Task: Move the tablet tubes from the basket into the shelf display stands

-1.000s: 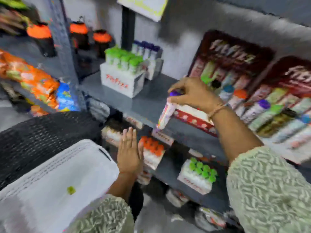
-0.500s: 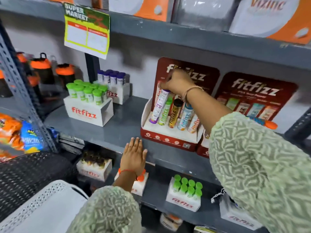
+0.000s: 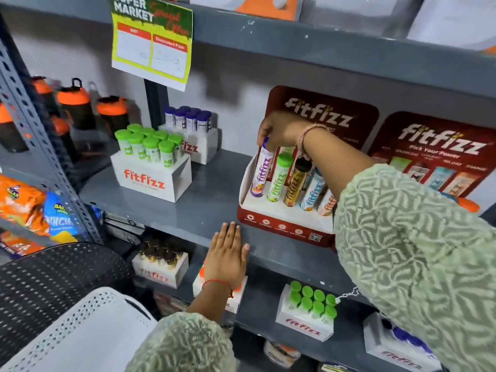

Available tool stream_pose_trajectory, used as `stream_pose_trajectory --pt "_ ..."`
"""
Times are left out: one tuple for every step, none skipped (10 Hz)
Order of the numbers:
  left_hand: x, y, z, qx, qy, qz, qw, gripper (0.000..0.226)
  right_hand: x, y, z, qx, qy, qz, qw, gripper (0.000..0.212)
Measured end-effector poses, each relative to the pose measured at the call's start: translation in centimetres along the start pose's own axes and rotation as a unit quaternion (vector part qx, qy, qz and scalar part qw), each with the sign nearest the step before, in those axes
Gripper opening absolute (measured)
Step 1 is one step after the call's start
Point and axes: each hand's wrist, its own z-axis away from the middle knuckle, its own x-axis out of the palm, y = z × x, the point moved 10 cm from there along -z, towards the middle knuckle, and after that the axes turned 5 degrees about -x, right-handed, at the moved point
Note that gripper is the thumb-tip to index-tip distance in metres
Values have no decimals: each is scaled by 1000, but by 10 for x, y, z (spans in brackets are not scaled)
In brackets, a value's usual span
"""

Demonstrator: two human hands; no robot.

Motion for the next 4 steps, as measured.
stream_pose_trajectory --pt "2 0 1 0 -4 -27 1000 80 8 2 2 -6 -14 34 999 29" --pt "1 -2 1 -14 -18 -32 999 64 19 8 2 3 -8 29 1000 30" --pt "-1 0 1 -10 -16 -30 999 52 20 9 1 5 -7 31 999 33" --pt "-1 0 1 -3 -27 -31 999 56 19 16 6 16 10 37 999 49"
